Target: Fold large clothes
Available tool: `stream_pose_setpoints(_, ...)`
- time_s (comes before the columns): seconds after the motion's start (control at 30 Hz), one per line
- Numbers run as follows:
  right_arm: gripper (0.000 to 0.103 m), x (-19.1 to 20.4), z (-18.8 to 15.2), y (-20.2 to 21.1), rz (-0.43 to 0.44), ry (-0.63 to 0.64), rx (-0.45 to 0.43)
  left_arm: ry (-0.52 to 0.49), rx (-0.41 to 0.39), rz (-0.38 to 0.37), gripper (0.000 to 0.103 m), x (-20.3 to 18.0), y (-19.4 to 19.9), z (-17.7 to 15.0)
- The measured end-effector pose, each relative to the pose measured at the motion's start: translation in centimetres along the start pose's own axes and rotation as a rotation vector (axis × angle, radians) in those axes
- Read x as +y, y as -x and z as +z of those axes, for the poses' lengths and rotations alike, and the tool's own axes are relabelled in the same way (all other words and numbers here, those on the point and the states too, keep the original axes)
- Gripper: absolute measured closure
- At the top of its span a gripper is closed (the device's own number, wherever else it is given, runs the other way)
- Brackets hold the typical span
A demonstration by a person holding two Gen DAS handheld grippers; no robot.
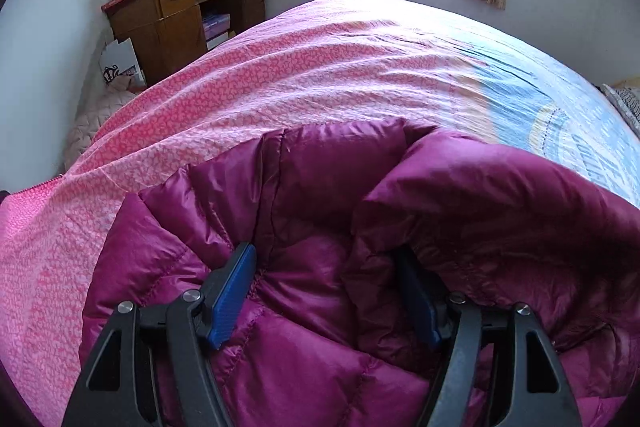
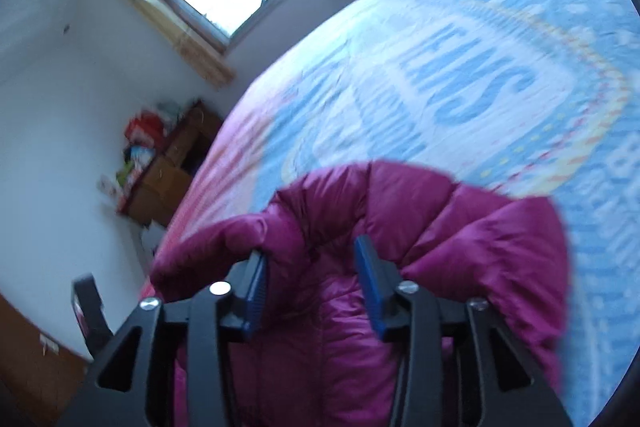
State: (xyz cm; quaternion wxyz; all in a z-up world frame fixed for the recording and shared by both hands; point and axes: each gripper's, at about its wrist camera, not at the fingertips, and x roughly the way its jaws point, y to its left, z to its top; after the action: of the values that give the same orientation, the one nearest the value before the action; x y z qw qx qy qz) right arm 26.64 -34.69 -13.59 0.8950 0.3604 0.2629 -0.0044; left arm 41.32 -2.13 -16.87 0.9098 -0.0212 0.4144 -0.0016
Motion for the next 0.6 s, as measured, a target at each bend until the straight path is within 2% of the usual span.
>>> stream_pose_setpoints(0.03,0.051,0.0,0.1,1.4,-0.044,-0.017,-0.066,0.008,-0.001,-0.009,0.032,0.1,0.0,0.0)
stream_pose_setpoints(0.07,0.05,0.2,0.3,3.0,-0.113,-0.032,-0.138,0.013,-0.004,-0.014,0.032,0.2,0.1,-0.1)
stream_pose_setpoints(0.1,0.051,0.7,0.6,3.7,-0.144,-0.024,-0.161,0.014,-0.007,-0.015,0.032,0.3,0.2,-0.2)
stream_pose_setpoints(0.13,0.052,1.4,1.1,3.7,-0.141,-0.001,-0.146,0.014,-0.009,-0.015,0.032,0.4,0.2,-0.2)
stream_pose_setpoints(0.23,0.066,4.9,2.4,2.1,-0.107,0.102,-0.072,0.016,-0.013,-0.017,0.032,0.2,0.3,-0.3)
stream_pose_setpoints(0.37,0.067,9.1,3.1,-2.4,-0.104,0.181,0.034,0.026,-0.016,-0.03,0.032,0.3,0.3,-0.2)
stream_pose_setpoints(0.43,0.067,10.3,2.1,-5.6,-0.095,0.219,0.175,0.029,-0.016,-0.035,0.032,0.5,0.5,-0.3)
stream_pose_setpoints(0.5,0.067,10.7,-0.3,-7.0,-0.157,0.301,0.271,0.03,-0.017,-0.037,0.032,0.5,0.4,-0.3)
stream_pose_setpoints(0.57,0.069,9.8,-2.7,-7.8,-0.231,0.381,0.329,0.03,-0.018,-0.039,0.032,0.5,0.5,-0.3)
stream_pose_setpoints(0.6,0.07,8.8,-3.4,-7.9,-0.241,0.4,0.342,0.03,-0.019,-0.043,0.032,0.6,0.6,-0.3)
